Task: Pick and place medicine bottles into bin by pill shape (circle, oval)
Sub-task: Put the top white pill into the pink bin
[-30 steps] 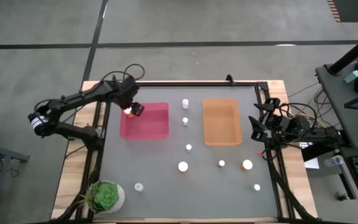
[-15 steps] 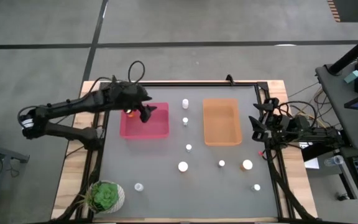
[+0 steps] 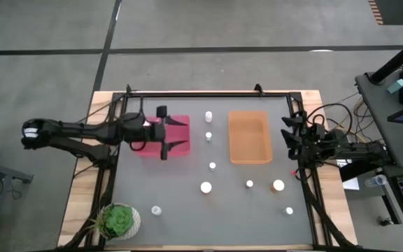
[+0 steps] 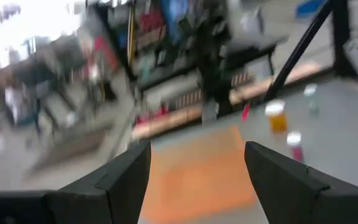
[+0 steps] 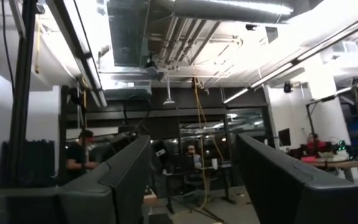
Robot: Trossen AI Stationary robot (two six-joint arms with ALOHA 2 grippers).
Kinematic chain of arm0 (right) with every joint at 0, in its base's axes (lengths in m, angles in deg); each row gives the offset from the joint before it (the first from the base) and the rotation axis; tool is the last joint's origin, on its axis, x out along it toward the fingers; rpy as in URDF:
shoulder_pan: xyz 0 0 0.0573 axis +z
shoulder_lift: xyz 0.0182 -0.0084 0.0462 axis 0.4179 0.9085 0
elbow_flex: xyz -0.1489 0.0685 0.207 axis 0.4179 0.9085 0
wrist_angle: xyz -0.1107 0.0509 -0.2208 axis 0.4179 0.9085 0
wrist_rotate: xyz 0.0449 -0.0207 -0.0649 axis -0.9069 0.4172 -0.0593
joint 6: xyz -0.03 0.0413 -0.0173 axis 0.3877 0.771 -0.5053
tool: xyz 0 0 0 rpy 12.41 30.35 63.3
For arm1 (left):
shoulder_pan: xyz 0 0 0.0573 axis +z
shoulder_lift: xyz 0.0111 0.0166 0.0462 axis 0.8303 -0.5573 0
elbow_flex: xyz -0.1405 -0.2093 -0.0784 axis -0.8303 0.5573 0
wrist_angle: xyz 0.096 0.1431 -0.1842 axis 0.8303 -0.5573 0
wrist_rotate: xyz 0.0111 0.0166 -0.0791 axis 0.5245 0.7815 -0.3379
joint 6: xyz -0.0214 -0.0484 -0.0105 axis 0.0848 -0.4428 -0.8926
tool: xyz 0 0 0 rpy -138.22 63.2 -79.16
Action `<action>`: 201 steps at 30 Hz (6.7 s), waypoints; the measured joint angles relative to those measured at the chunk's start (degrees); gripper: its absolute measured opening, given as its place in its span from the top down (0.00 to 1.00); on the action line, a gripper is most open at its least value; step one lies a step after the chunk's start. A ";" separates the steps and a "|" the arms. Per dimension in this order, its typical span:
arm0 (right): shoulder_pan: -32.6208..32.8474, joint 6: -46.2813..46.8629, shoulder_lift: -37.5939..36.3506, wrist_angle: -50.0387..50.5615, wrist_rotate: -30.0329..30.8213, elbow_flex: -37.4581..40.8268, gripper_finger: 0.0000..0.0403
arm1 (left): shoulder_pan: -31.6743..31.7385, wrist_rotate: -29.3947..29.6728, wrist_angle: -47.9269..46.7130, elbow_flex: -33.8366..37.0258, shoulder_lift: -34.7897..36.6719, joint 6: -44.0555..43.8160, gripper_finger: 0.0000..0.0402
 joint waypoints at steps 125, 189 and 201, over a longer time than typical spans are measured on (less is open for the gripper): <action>-22.85 22.38 117.25 95.76 -4.70 -114.19 0.46 | -0.05 3.89 -9.37 9.20 25.48 1.64 0.39; -9.17 12.61 115.72 87.00 -5.16 -121.33 0.64 | -0.06 3.84 -8.78 9.24 25.55 1.73 0.39; -8.57 9.47 121.47 80.71 -8.17 -121.26 0.64 | -0.06 3.84 -8.79 9.24 25.49 1.73 0.39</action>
